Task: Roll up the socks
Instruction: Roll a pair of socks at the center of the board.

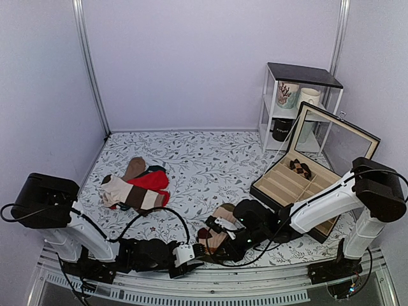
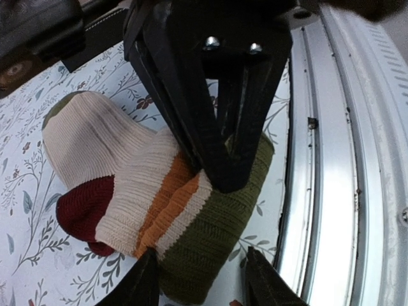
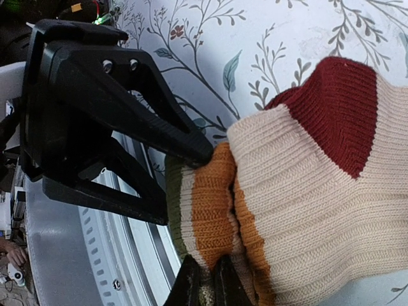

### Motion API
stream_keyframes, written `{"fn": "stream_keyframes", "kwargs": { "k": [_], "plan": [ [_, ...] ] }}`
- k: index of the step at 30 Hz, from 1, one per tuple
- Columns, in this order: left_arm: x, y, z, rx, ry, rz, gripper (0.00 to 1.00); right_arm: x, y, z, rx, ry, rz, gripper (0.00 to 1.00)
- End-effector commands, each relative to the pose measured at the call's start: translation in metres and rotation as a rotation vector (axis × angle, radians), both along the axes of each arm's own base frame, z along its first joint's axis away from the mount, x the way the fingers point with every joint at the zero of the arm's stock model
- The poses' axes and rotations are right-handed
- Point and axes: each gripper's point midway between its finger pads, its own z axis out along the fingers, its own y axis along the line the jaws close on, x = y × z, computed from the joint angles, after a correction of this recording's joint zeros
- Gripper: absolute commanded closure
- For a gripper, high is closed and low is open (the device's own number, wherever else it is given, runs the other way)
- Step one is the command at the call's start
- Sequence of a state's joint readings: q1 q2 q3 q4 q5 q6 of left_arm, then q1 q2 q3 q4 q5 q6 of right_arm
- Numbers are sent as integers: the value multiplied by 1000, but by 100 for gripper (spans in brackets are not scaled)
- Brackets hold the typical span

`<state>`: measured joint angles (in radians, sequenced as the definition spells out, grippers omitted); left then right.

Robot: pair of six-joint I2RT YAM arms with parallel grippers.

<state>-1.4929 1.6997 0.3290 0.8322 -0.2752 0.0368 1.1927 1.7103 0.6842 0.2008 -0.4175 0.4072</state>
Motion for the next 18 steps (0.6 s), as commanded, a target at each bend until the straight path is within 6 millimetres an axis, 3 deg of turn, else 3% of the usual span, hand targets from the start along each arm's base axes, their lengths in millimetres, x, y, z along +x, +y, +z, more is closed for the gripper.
{"fn": "stream_keyframes", "kwargs": {
  "k": [1, 4, 7, 10, 14, 16, 18],
  "plan": [
    [-8, -8, -3, -9, 18, -25, 56, -24, -53, -60, -276, 116, 7, 96],
    [-11, -8, -10, 12, 33, -32, 65, -26, -52, -61, -270, 127, 23, 96],
    [-13, -8, -18, 36, 48, -37, 98, -27, -48, -57, -252, 128, 36, 96],
    [-15, -7, -21, 38, 64, -46, 100, -27, -44, -48, -219, 117, 45, 92],
    [-17, -4, -20, 44, 109, -29, 100, -16, -39, -27, -142, 35, 20, 70],
    [-16, -2, -20, 52, 156, -8, 100, -4, -37, -7, -68, -51, -22, 62],
    [-17, -1, -22, 82, 220, 7, 100, 9, -34, 28, 59, -156, -69, 58]
  ]
}}
